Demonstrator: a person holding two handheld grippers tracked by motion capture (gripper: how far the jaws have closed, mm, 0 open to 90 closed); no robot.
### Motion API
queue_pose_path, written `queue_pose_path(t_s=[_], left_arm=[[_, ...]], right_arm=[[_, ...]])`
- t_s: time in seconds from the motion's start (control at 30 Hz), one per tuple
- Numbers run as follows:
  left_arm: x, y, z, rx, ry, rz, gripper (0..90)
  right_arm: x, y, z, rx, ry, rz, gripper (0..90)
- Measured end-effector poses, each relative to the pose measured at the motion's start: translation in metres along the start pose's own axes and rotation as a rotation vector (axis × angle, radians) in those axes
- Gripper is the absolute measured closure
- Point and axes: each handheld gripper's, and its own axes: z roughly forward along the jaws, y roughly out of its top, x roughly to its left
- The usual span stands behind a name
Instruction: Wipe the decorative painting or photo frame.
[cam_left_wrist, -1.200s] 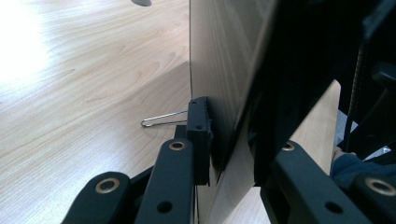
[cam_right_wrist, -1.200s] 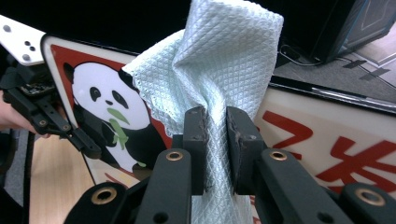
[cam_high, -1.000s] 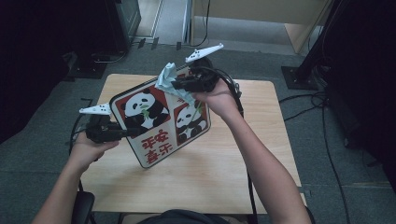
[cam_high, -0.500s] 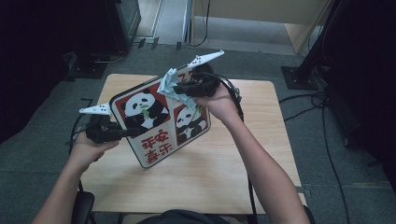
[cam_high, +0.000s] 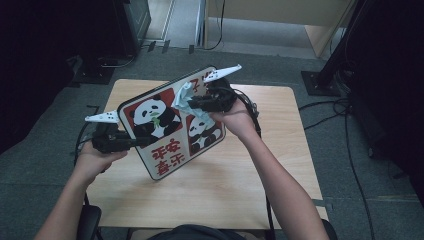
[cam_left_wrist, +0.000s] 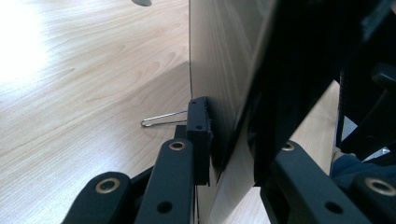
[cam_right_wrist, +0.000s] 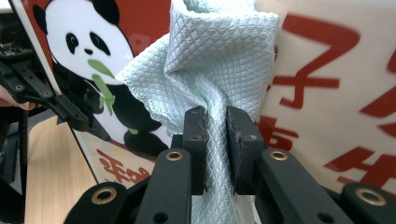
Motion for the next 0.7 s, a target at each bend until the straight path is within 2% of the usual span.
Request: queue_pose_path(t_s=[0.3, 0.7], left_arm=[[0.000, 0.000, 0.000, 0.001, 0.000, 0.000, 78.6], [0.000, 0.000, 0.000, 0.000, -0.002, -0.001, 78.5]], right_arm=[[-0.002, -0.018, 0.006, -0.004, 0.013, 0.020, 79.4], [-0.005, -0.047, 0.015, -0.001, 0.019, 0.016, 79.3]])
